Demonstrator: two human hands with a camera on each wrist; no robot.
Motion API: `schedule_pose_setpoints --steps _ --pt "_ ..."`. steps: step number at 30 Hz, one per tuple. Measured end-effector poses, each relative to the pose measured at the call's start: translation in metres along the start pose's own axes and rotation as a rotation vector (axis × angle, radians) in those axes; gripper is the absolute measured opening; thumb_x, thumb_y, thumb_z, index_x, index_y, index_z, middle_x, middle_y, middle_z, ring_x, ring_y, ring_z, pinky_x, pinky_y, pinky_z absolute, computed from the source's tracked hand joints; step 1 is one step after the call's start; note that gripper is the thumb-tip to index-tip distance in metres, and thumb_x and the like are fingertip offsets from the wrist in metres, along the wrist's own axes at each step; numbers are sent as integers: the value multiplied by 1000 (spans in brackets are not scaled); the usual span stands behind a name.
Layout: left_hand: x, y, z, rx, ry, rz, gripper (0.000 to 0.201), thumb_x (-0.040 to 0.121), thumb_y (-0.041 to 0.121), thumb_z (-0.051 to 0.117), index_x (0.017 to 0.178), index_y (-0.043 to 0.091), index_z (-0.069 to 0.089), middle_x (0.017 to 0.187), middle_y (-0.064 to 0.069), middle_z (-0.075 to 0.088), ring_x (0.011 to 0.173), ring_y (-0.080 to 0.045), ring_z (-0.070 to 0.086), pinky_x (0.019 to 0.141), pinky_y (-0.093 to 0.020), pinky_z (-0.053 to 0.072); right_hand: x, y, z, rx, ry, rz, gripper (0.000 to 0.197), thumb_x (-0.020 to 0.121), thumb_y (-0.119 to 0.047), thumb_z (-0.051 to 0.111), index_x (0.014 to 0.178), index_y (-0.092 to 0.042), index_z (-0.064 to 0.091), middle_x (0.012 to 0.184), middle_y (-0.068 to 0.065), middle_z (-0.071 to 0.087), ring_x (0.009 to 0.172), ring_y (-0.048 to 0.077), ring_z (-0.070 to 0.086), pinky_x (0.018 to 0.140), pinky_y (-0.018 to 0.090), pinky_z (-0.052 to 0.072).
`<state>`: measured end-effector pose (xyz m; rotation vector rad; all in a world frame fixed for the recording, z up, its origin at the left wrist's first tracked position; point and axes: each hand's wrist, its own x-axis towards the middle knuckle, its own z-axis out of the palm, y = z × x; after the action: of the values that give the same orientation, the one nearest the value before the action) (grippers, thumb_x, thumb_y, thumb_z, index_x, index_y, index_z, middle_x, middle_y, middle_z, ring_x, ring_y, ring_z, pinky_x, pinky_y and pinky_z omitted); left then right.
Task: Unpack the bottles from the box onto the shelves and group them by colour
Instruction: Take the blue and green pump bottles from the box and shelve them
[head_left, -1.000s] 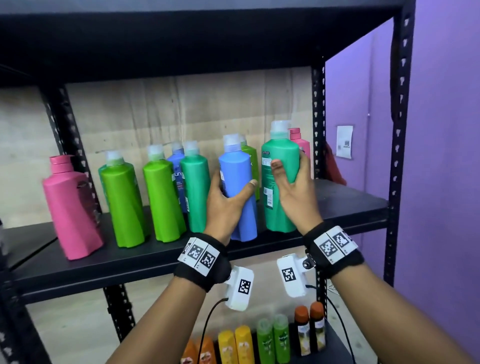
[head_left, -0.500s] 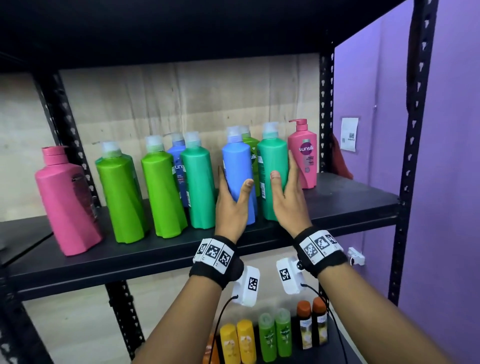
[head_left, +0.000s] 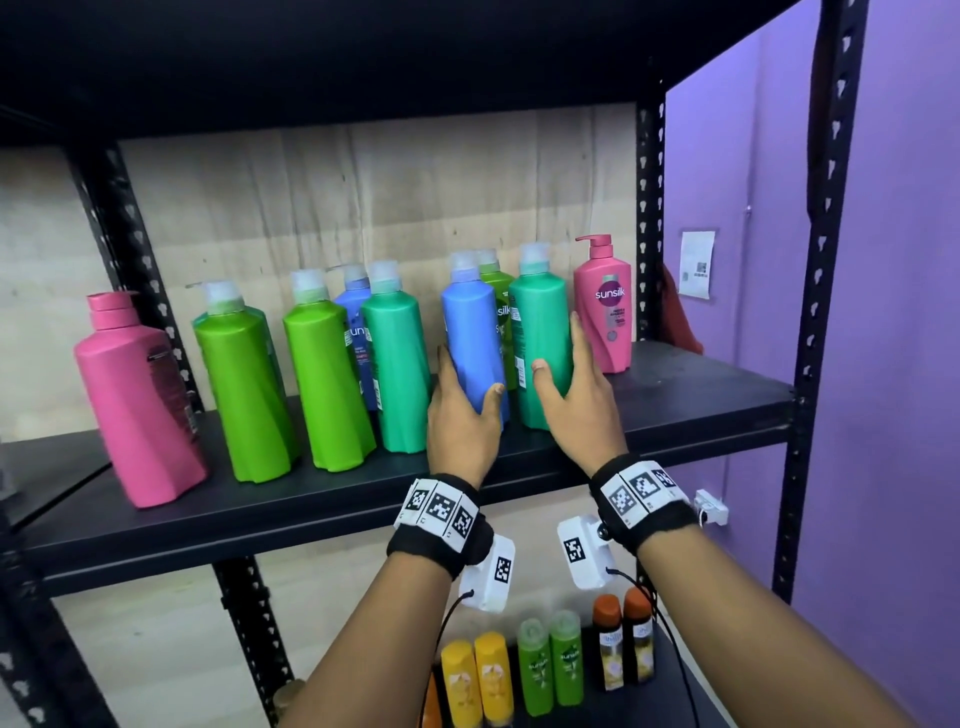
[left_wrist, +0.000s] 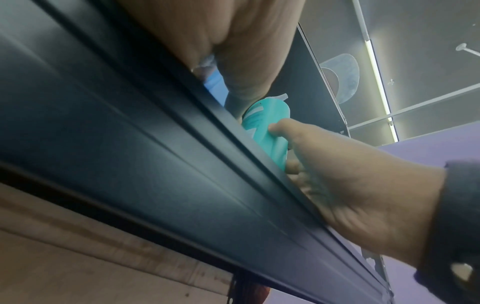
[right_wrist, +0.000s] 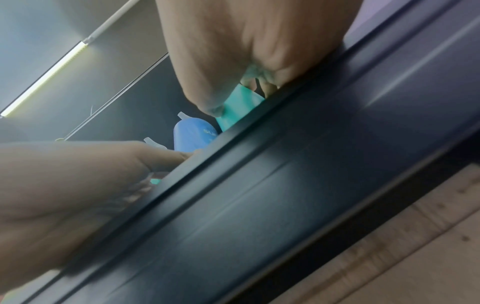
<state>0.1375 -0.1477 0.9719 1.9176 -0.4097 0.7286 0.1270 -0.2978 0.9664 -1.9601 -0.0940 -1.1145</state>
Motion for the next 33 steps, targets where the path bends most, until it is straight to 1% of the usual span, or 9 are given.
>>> schedule_pose_setpoints --steps 2,4,7,12,16,20,23,30,33 --pt "-5 0 -4 2 17 15 78 96 27 64 161 21 21 157 -3 44 137 -28 48 107 -34 41 -5 -1 -3 23 38 -9 71 98 -28 61 160 -18 27 160 4 36 146 17 37 115 18 24" --pt "-9 0 -9 -22 13 17 75 96 25 63 160 22 25 157 1 45 138 -24 48 111 -32 40 -14 0 -8 63 59 -30 65 96 -18 63 155 -12 36 153 6 42 141 19 43 119 29 31" --pt "-19 3 -15 -20 2 25 68 96 24 64 157 18 34 153 0 49 139 -18 48 114 -31 38 -34 1 -18 130 31 -44 56 95 -12 64 148 -13 47 145 1 47 133 14 50 111 42 45" --pt "-54 7 -25 -35 18 87 40 95 23 66 134 14 60 126 -3 61 116 -19 60 103 -41 48 -69 -1 -39 81 12 -164 37 95 -12 63 132 -13 59 123 -2 57 117 12 58 101 40 51" --pt "-87 8 -35 16 12 213 17 95 32 62 111 26 66 100 12 57 90 -3 60 83 -27 52 -91 -5 -53 -33 -109 -253 25 96 -13 59 120 -17 65 111 -9 56 107 8 59 91 30 53" --pt "-110 -10 -33 165 -168 192 8 94 35 58 99 32 63 92 17 59 84 1 59 74 -26 51 -109 2 -54 -223 -302 -235 15 96 -24 55 105 -22 66 101 -12 56 97 7 55 86 26 48" --pt "-127 -36 -27 228 -357 61 9 92 31 58 94 28 67 90 12 68 84 -10 64 79 -36 54 -126 16 -49 -251 -492 -161 17 93 -25 53 99 -24 69 101 -14 62 93 8 59 85 32 52" --pt "-188 -111 -13 481 -644 -181 23 92 35 51 100 25 70 104 0 74 99 -26 67 81 -36 55 -189 54 -34 -320 -782 20 19 92 -22 51 93 -20 70 96 -6 68 90 13 63 84 35 52" --pt "-214 -134 -6 540 -706 -227 29 94 35 49 100 19 72 107 -9 74 105 -32 66 83 -37 54 -219 72 -27 -398 -855 60 16 93 -23 52 90 -21 67 97 -6 69 94 16 63 67 11 40"
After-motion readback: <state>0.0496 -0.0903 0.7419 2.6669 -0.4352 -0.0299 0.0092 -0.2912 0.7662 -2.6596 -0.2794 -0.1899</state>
